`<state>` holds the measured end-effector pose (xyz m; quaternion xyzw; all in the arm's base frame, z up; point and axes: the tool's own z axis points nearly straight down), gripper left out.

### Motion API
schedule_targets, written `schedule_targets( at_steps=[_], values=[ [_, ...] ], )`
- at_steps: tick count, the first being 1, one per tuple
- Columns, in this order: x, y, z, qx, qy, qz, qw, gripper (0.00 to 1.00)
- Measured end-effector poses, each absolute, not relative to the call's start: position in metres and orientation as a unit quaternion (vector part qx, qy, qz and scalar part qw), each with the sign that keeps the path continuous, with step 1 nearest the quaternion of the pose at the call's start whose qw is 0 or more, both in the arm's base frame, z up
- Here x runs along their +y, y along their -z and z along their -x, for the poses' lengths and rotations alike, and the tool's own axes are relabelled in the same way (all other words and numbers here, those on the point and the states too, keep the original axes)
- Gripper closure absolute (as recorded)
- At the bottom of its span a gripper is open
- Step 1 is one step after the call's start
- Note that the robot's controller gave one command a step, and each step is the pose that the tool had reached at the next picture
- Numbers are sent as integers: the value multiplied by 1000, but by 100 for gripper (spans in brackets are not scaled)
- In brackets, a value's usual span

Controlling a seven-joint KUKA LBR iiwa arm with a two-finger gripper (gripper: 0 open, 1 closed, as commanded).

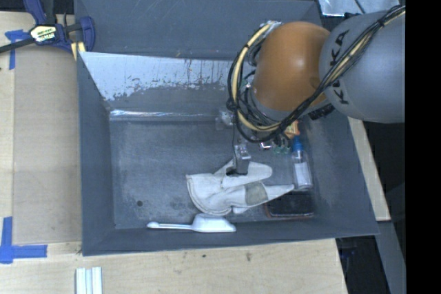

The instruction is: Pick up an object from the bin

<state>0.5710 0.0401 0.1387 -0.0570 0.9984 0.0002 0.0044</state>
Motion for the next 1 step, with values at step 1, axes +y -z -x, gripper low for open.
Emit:
schedule_targets(
  at_steps=[1],
  values=[
    [36,-101,-571,998,0,62,2,0]
  ],
)
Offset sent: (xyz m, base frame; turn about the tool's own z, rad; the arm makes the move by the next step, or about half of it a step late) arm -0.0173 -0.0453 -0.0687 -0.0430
